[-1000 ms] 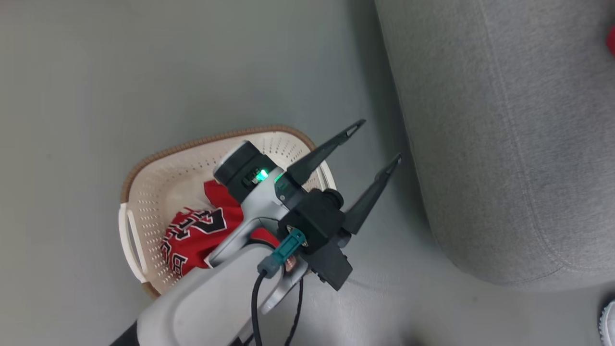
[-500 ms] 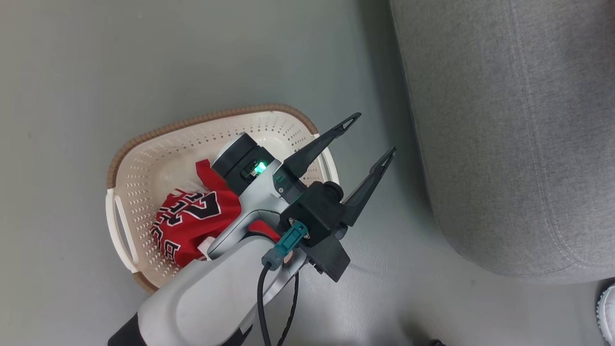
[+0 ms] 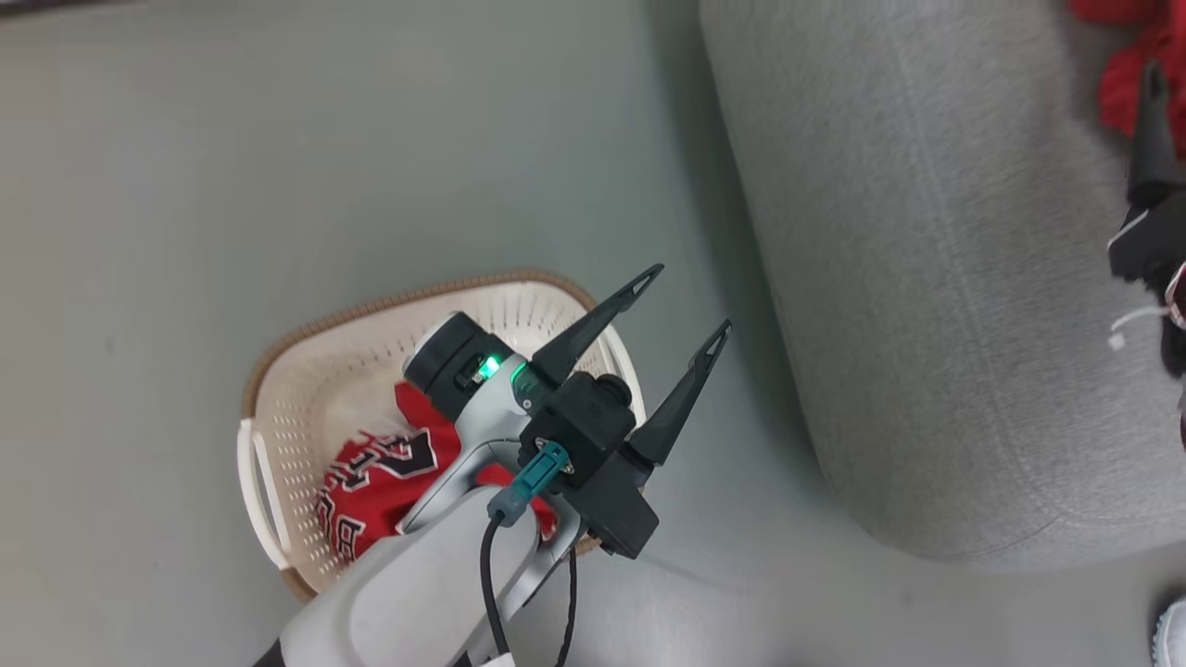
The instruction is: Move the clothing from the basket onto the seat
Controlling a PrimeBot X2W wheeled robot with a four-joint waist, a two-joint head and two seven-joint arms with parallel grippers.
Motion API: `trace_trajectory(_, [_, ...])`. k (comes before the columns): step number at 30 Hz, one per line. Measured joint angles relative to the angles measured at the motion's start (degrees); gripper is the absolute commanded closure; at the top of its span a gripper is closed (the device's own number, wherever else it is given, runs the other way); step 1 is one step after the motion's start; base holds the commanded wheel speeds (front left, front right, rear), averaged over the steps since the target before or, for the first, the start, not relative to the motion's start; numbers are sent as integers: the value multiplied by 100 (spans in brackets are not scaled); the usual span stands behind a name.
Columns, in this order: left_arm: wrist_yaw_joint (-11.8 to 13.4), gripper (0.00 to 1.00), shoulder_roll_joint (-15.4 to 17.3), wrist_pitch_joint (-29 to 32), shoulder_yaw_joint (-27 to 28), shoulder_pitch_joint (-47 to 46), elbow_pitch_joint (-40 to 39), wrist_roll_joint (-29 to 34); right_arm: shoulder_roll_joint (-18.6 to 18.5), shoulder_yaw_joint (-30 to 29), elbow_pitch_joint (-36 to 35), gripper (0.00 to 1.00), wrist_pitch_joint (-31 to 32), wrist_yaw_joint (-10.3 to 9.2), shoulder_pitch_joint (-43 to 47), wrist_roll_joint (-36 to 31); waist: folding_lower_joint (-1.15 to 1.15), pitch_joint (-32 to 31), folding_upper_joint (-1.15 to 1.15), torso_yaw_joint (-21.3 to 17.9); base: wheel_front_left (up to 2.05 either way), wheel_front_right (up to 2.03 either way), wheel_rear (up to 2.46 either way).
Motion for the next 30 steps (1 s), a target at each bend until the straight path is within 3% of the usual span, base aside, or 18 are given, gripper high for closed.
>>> trace_trajectory(11, [10, 0, -119, -111, 268, 404, 334, -352, 73, 125, -784, 0, 0, 1, 856, -234, -1, -799, -1, 80, 0, 0, 0])
trace_trajectory(20, [155, 0, -127, -158, 667, 956, 601, -672, 475, 227, -1638, 0, 0, -10, 1866, -335, -1, -1528, -1, 339, 0, 0, 0])
trace_trajectory(26, [218, 0, -22, -159, 950, 1387, 686, -758, 619, 246, -2190, 0, 0, -164, 2557, -393, -1, -2014, -1, 577, 0, 0, 0])
trace_trajectory(30, [307, 0, 142, -159, 1257, 1864, 678, -925, 800, 242, -2580, 0, -1, -416, 3155, -483, -1, -2434, -1, 767, 0, 0, 0])
